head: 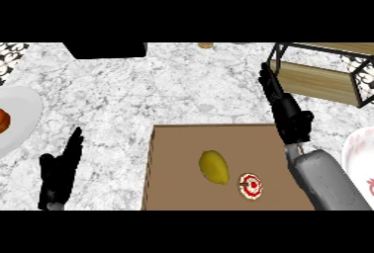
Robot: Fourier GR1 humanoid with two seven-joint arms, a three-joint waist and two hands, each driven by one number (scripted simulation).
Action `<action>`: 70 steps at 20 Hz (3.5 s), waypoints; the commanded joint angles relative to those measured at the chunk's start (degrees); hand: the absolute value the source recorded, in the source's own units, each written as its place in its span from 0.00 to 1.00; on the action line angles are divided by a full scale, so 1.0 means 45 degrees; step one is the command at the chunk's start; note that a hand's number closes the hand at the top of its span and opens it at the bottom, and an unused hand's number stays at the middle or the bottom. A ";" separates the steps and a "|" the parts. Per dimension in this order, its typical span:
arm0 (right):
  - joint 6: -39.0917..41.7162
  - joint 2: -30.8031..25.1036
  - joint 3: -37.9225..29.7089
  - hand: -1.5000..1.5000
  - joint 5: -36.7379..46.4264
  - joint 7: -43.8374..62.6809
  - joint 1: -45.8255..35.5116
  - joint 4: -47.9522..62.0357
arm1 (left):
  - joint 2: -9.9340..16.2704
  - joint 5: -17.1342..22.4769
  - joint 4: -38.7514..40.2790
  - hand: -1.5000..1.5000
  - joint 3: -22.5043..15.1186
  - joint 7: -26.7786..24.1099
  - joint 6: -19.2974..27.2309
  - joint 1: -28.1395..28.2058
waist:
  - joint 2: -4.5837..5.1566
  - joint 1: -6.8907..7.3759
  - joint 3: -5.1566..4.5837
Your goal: Pick the lemon from the tray and place it in the tiered shelf
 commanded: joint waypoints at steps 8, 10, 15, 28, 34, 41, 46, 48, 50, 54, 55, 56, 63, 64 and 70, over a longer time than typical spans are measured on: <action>0.0043 0.3725 -0.2406 1.00 -0.6035 0.1895 0.0598 -0.1722 | -0.0316 -0.0840 -0.1229 0.50 -0.0435 -0.0700 -0.0776 -0.2090 | 0.0752 -0.0079 0.0613; -0.0731 -0.2574 -0.0028 1.00 0.2263 0.1906 0.0345 0.0260 | -0.0093 -0.1106 -0.1180 0.50 -0.0606 -0.0586 -0.0864 -0.2208 | 0.0530 -0.0119 -0.0180; -0.4316 0.0595 -0.1417 0.00 0.1885 -0.0971 0.2269 0.0589 | -0.0257 -0.1246 -0.1227 0.50 -0.0555 -0.0022 -0.1211 -0.3043 | 0.0585 0.0455 0.0039; 0.0324 -0.2449 0.0041 0.00 0.1296 0.2691 0.2960 -0.4692 | -0.1175 -0.1832 -0.0525 0.50 -0.0419 -0.0492 -0.1651 -0.2995 | 0.0502 0.0522 -0.0005; 0.1417 -0.3821 0.0606 0.00 0.2016 0.7030 0.1383 -0.6611 | -0.1127 -0.1890 -0.0433 0.50 -0.0157 -0.0446 -0.2102 -0.3262 | 0.0527 0.0531 -0.0013; 0.4194 -0.5570 0.2128 0.00 0.2506 1.0541 0.0409 -0.8457 | -0.1403 -0.2229 -0.0528 0.50 -0.0236 -0.0377 -0.1782 -0.3001 | 0.0494 0.0590 -0.0014; 0.5428 -0.4930 0.2764 0.00 0.2656 1.3806 -0.1285 -0.9167 | -0.1553 -0.2246 -0.0276 0.50 -0.0031 -0.0617 -0.2233 -0.2912 | 0.0543 0.0637 -0.0004; 0.5334 -0.3793 0.3149 0.00 0.3424 1.4374 -0.1395 -0.8945 | -0.1752 -0.2688 -0.0378 0.50 -0.0100 -0.0723 -0.2171 -0.2592 | 0.0557 0.0642 0.0007; 0.5411 -0.3044 0.3378 0.00 0.3528 1.5618 -0.1694 -0.9620 | -0.2195 -0.2811 -0.0458 0.50 0.0029 0.0010 -0.1888 -0.3290 | 0.0546 0.0610 0.0008; 0.5418 -0.2255 0.3810 0.00 0.4675 1.5780 -0.1505 -0.9479 | -0.2165 -0.3017 -0.0084 0.50 0.0409 0.0242 -0.2451 -0.3754 | 0.0561 0.0572 0.0010; 0.5542 -0.1929 0.4067 0.00 0.4838 1.6458 -0.1863 -0.9795 | -0.2082 -0.3131 -0.0625 0.50 0.0401 0.0123 -0.2273 -0.3158 | 0.0543 0.0618 0.0008; 0.5455 -0.1851 0.4110 0.00 0.5254 1.6019 -0.1523 -0.9740 | -0.2232 -0.3012 0.0275 0.50 0.0774 -0.0884 -0.2540 -0.3053 | 0.0557 0.0578 0.0007; 0.5656 -0.1280 0.4202 0.00 0.6556 1.6136 -0.0632 -0.9959 | -0.2506 -0.3508 -0.0348 0.50 0.0669 -0.0253 -0.2774 -0.2719 | 0.0545 0.0571 0.0013; 0.5982 -0.0713 0.3849 0.00 0.6199 1.6361 -0.1536 -0.9149 | -0.2305 -0.3569 -0.1074 0.50 0.0686 0.0347 -0.2721 -0.2691 | 0.0544 0.0652 0.0013; 0.6167 -0.0386 0.4053 0.00 0.7005 1.5577 -0.0247 -0.9175 | -0.2569 -0.3510 -0.0196 0.50 0.1329 -0.0594 -0.3371 -0.2567 | 0.0562 0.0582 0.0013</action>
